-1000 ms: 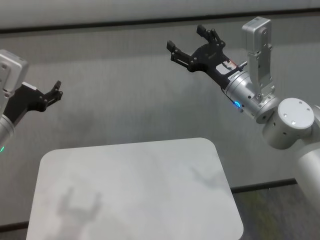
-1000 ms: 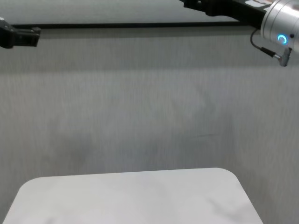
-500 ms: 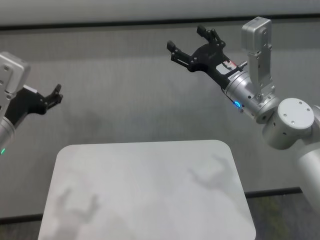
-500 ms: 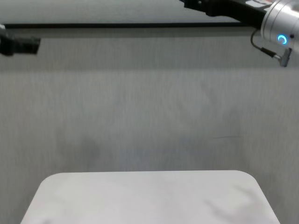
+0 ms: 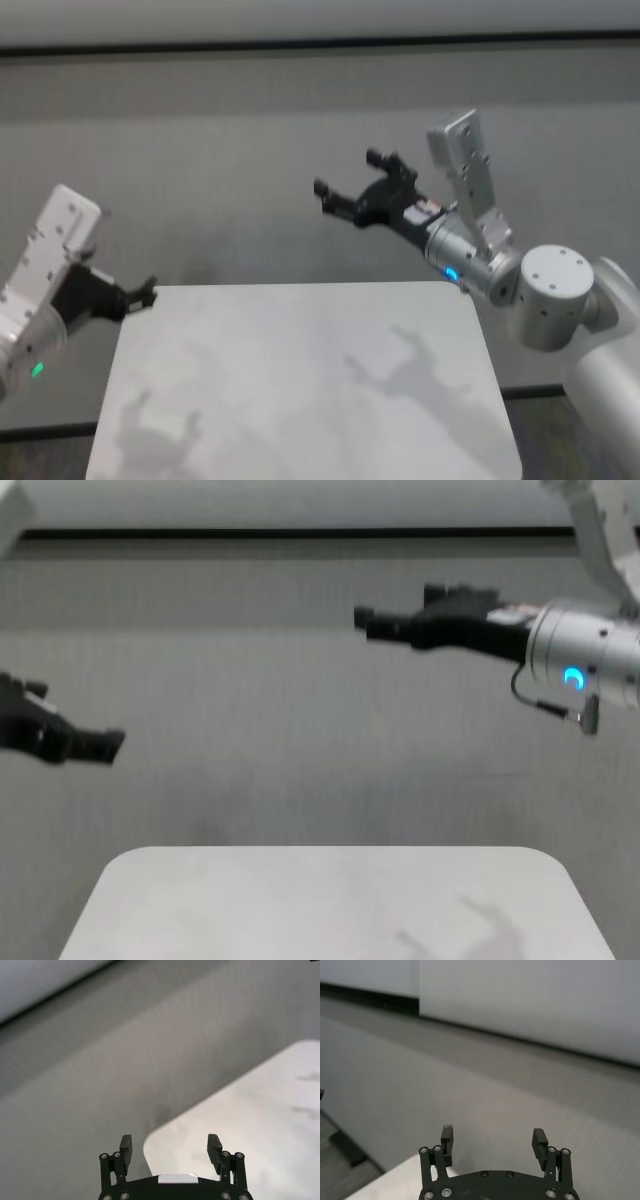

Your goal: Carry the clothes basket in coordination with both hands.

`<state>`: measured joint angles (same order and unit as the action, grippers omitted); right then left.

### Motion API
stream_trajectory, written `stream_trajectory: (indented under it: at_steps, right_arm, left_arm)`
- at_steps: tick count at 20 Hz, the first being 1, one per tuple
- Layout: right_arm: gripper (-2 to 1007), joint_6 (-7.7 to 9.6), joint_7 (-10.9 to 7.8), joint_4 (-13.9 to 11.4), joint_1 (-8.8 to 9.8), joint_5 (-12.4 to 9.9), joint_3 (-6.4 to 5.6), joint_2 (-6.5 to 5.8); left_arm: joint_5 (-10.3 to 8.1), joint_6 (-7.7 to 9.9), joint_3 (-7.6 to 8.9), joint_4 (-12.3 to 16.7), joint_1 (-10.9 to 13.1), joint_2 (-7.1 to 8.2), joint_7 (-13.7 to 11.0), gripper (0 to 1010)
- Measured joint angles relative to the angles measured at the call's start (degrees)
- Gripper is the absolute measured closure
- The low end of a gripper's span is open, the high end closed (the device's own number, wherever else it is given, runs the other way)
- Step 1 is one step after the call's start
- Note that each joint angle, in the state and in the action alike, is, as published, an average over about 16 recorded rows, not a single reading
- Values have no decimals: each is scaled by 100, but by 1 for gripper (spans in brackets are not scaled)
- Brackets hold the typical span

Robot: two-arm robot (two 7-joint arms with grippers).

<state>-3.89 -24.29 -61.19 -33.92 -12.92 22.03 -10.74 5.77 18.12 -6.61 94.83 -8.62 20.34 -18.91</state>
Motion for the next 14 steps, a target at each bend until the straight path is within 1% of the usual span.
stream_trajectory:
  at_steps: [3,6,10,14]
  right_arm:
    - [5,163,-35,167,52,21,79,15]
    - [5,242,-71,376,78,34,138,39]
    - [5,178,-91,718,75,47,182,94]
    - [5,57,-92,995,55,71,209,150]
  left_arm:
    - [-63,29,-98,-207,19,17,-77,10]
    - [-113,-45,-179,-415,27,1,-83,10]
    - [-212,-260,-246,-719,20,-74,-60,10]
    - [-320,-470,-283,-970,-3,-163,-40,10]
